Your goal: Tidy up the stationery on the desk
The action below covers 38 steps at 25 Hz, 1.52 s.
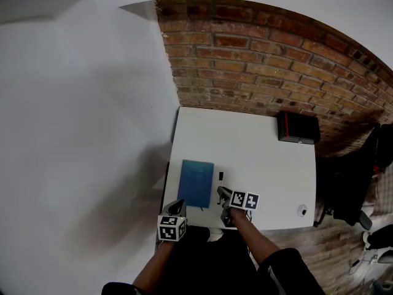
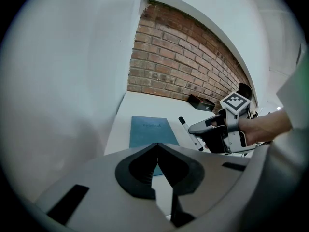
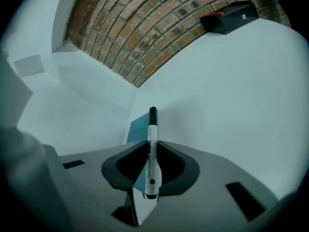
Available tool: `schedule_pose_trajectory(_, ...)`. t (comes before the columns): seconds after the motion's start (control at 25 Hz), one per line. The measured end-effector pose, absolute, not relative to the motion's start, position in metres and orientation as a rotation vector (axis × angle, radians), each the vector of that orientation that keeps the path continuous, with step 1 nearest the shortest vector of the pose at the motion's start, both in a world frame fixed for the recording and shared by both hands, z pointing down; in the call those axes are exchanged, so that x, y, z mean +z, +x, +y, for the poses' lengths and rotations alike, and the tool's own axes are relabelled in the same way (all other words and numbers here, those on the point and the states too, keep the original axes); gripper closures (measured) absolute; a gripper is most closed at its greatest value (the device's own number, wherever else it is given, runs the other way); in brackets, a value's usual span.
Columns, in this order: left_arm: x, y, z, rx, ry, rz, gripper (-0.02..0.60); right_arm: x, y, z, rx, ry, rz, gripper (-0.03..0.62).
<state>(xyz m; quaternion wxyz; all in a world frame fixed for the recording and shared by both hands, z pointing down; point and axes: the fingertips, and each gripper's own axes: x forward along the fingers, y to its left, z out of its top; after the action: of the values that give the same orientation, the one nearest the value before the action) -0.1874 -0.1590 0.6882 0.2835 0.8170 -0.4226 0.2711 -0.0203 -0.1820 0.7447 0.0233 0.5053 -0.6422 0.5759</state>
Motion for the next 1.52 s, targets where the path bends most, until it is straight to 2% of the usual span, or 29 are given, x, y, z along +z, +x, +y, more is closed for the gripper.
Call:
schedule_pose_trajectory(0.52,0.699,-0.213,-0.165,0.751,2.161,-1.118,0.566,0.775,-0.047,-0.184,1.980,1.576,-1.898,0.514)
schedule_pose_trajectory(1.32,0.710,-0.216,-0.167,0.761,2.147,-1.084,0.566,0.778,-0.054,-0.190,1.830,1.478,-1.978,0.511)
schedule_pose_trajectory(1.52,0.710,-0.215,-0.167,0.758,2.147,-1.081,0.566,0.775,-0.050,-0.192,1.788,1.496,-1.968,0.473)
